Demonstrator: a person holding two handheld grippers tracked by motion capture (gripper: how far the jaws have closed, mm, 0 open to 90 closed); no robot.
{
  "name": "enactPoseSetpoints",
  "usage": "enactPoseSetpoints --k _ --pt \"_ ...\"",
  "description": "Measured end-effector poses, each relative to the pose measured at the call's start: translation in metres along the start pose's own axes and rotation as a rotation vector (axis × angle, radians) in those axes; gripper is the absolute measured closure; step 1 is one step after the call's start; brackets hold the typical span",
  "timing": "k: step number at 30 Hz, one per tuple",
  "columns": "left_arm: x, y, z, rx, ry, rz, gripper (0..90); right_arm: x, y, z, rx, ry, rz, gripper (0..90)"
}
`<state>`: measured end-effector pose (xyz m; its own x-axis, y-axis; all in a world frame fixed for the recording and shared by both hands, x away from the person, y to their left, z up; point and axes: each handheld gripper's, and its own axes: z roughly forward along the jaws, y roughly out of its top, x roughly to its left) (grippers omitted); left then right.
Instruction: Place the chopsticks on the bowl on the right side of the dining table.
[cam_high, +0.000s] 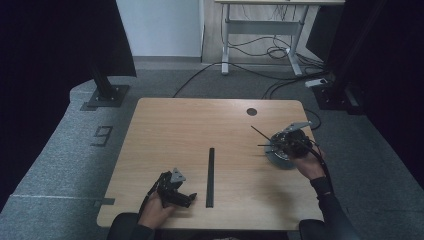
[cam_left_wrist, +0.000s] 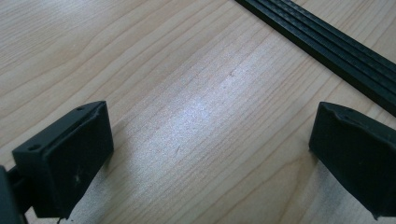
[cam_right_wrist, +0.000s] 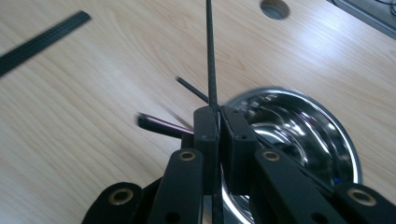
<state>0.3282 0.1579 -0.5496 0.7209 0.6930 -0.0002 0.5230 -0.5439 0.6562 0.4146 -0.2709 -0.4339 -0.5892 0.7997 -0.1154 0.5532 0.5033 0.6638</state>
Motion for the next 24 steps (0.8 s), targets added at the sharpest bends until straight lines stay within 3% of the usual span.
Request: enactPoseSetpoints --k 10,24 --pt "0.0 0.0 0.0 0.0 0.0 0.0 0.0 -0.019 -0.022 0.011 0.03 -0.067 0.031 85.6" --pt "0.0 0.0 0.0 -0.002 0.0 -0.001 0.0 -0.027 -0.04 0.03 0.057 -0.081 0.05 85.5"
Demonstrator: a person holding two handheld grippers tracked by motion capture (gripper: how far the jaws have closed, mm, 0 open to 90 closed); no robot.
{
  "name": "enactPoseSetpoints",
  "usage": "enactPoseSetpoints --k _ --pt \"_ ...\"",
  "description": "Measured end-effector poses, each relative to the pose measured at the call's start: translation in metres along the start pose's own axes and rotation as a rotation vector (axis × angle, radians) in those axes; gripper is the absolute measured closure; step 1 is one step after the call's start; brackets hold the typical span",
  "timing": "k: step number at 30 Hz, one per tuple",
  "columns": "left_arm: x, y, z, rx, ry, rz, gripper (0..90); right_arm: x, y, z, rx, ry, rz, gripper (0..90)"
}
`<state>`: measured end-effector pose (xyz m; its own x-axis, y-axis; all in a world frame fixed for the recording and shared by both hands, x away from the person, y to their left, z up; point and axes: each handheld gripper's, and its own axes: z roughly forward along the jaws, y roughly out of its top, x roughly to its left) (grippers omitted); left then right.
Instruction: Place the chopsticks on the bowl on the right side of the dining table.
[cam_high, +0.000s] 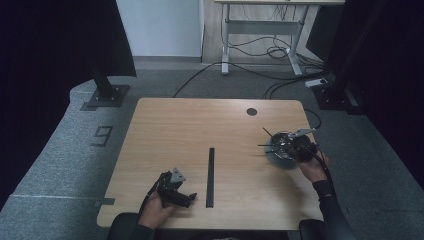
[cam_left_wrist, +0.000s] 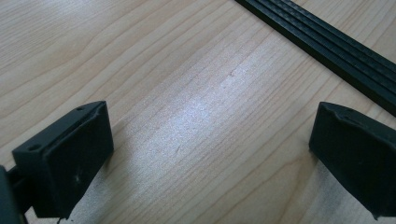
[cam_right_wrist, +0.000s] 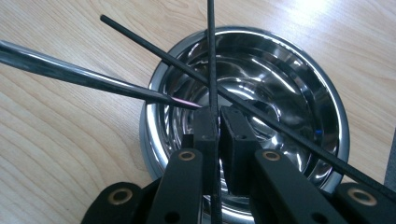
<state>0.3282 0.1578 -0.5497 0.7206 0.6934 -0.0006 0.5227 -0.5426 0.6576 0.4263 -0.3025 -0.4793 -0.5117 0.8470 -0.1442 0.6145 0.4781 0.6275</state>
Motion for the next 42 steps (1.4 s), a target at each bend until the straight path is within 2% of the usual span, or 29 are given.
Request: enactPoseSetpoints --k 7,11,12,13,14,16,17,20,22,24,25,27,28,30,33,39,42 --pt "0.0 0.0 0.0 0.0 0.0 0.0 0.0 -0.003 -0.004 0.004 -0.006 0.008 0.011 85.3" --pt "0.0 0.0 0.0 -0.001 0.0 0.0 0.0 -0.004 -0.006 0.006 -0.007 0.003 0.015 79.1" --pt "0.0 0.0 0.0 -0.001 0.001 0.0 0.0 -0.004 -0.007 0.007 -0.007 0.003 0.02 75.3" --pt "0.0 0.0 0.0 0.0 0.001 0.0 0.0 -0.005 -0.008 0.007 -0.01 0.0 0.029 67.3" --pt "0.0 0.0 0.0 -0.001 0.0 0.0 0.0 -0.005 -0.008 0.007 -0.01 0.0 0.029 67.3" --pt "0.0 0.0 0.0 -0.001 0.001 0.0 0.0 -0.006 -0.009 0.002 -0.035 -0.005 0.042 58.4" --pt "0.0 0.0 0.0 0.0 0.001 0.001 0.0 -0.006 -0.009 0.002 -0.035 -0.005 0.042 58.4" --pt "0.0 0.0 0.0 0.002 0.001 0.002 0.0 -0.008 -0.01 -0.005 -0.062 -0.01 0.078 49.4" --pt "0.0 0.0 0.0 0.002 0.001 0.004 0.0 -0.01 -0.011 -0.008 -0.069 -0.039 0.091 43.4" --pt "0.0 0.0 0.0 0.002 0.001 0.004 0.0 -0.012 -0.011 -0.01 -0.068 -0.043 0.11 38.9" --pt "0.0 0.0 0.0 0.002 0.001 0.004 0.0 -0.012 -0.011 -0.013 -0.085 -0.081 0.122 34.3" --pt "0.0 0.0 0.0 0.002 0.001 0.004 0.0 -0.013 -0.011 -0.014 -0.084 -0.078 0.123 32.2" --pt "0.0 0.0 0.0 0.001 0.001 0.002 0.0 -0.014 -0.01 -0.014 -0.071 -0.076 0.124 28.9" --pt "0.0 0.0 0.0 0.001 0.001 0.002 0.0 -0.016 -0.01 -0.017 -0.086 -0.097 0.145 22.9" --pt "0.0 0.0 0.0 0.001 0.001 0.002 0.0 -0.016 -0.014 -0.017 -0.082 -0.087 0.161 15.6" --pt "0.0 0.0 0.0 0.001 0.001 0.003 0.0 -0.018 -0.023 -0.015 -0.079 -0.098 0.183 13.9" --pt "0.0 0.0 0.0 0.002 0.001 0.003 0.0 -0.018 -0.024 -0.014 -0.072 -0.1 0.179 14.0"
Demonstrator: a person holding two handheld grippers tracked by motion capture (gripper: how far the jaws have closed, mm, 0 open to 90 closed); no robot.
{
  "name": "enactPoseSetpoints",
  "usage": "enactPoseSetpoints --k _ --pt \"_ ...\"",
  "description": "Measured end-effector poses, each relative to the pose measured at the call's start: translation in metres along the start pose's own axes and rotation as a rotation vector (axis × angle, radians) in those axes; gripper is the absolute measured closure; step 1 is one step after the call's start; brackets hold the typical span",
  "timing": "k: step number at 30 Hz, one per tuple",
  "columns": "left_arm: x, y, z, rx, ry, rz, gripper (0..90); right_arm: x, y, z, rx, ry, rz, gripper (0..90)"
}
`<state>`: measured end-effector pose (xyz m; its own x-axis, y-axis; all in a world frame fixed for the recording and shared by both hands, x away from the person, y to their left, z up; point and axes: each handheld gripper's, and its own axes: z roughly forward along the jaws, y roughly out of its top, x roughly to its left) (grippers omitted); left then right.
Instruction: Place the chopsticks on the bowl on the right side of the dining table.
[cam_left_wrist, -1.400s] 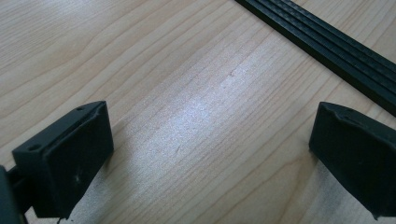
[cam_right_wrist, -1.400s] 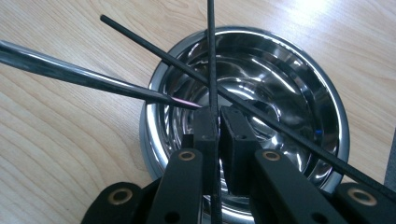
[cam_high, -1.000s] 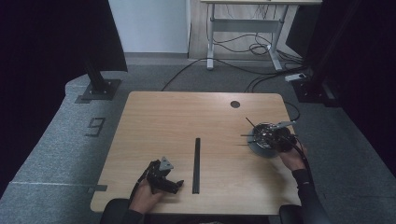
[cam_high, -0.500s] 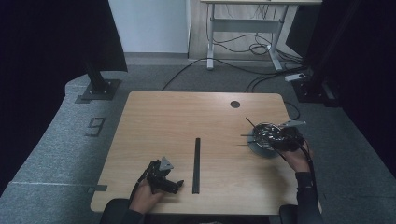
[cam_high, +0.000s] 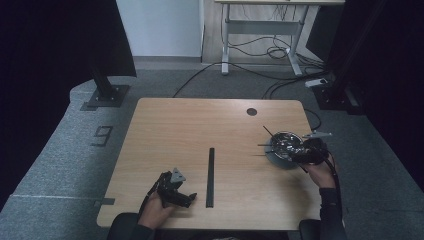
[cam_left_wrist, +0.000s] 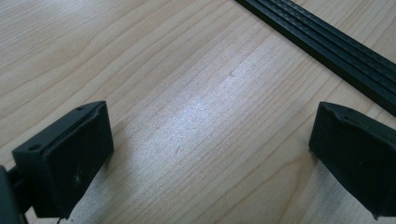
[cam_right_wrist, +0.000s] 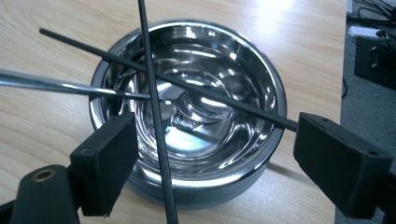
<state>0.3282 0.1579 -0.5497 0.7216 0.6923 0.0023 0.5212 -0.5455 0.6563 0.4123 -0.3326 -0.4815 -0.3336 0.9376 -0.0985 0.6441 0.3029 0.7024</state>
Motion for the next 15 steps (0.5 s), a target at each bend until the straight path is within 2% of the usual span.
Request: enactPoseSetpoints --k 8,15 --pt "0.0 0.0 0.0 0.0 0.0 0.0 0.0 -0.0003 -0.0057 0.0086 0.05 -0.012 -0.013 14.5" --pt "0.0 0.0 0.0 0.0 -0.001 0.0 0.0 -0.009 -0.0107 0.0088 0.052 -0.025 0.015 15.8"
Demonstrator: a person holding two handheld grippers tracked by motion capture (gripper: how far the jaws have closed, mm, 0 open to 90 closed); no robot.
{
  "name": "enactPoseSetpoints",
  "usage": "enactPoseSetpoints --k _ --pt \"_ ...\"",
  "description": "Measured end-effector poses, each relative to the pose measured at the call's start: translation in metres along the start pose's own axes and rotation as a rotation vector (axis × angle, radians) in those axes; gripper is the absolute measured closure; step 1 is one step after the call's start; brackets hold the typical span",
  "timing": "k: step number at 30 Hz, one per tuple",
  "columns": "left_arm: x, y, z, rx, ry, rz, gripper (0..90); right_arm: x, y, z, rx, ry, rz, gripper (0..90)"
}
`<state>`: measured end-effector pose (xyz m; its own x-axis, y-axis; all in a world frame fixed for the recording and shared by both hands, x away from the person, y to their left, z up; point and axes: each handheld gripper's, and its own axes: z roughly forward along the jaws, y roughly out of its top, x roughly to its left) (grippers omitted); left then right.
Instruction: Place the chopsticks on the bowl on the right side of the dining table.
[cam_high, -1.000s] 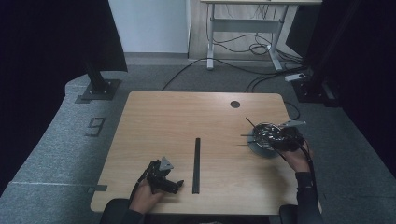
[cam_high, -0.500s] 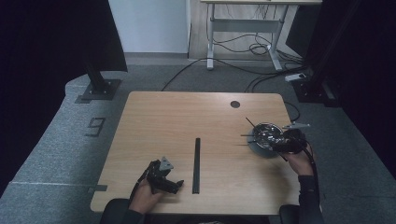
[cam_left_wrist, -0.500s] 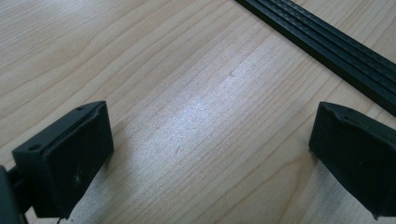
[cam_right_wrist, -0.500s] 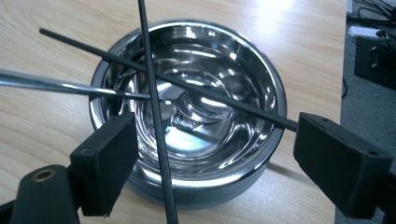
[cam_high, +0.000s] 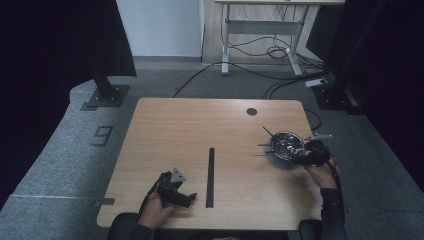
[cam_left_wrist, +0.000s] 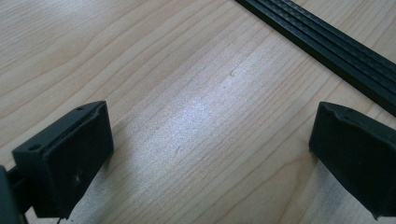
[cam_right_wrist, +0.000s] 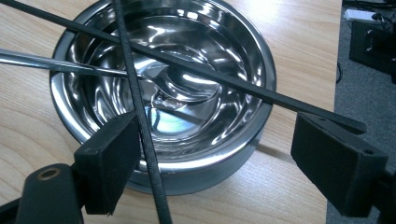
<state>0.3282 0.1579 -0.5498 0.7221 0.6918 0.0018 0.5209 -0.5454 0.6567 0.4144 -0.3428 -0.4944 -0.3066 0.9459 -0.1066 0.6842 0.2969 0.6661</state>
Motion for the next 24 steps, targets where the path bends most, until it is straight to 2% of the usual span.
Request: enactPoseSetpoints --k 14,19,24 --pt "0.0 0.0 0.0 0.0 0.001 0.0 0.0 -0.017 -0.007 -0.004 -0.009 -0.009 0.047 18.3" --pt "0.0 0.0 0.0 0.0 0.0 0.001 0.0 -0.021 -0.009 -0.003 -0.023 0.001 0.071 19.1" --pt "0.0 0.0 0.0 0.0 0.001 0.0 0.0 -0.024 -0.01 -0.003 -0.025 -0.017 0.081 19.0"
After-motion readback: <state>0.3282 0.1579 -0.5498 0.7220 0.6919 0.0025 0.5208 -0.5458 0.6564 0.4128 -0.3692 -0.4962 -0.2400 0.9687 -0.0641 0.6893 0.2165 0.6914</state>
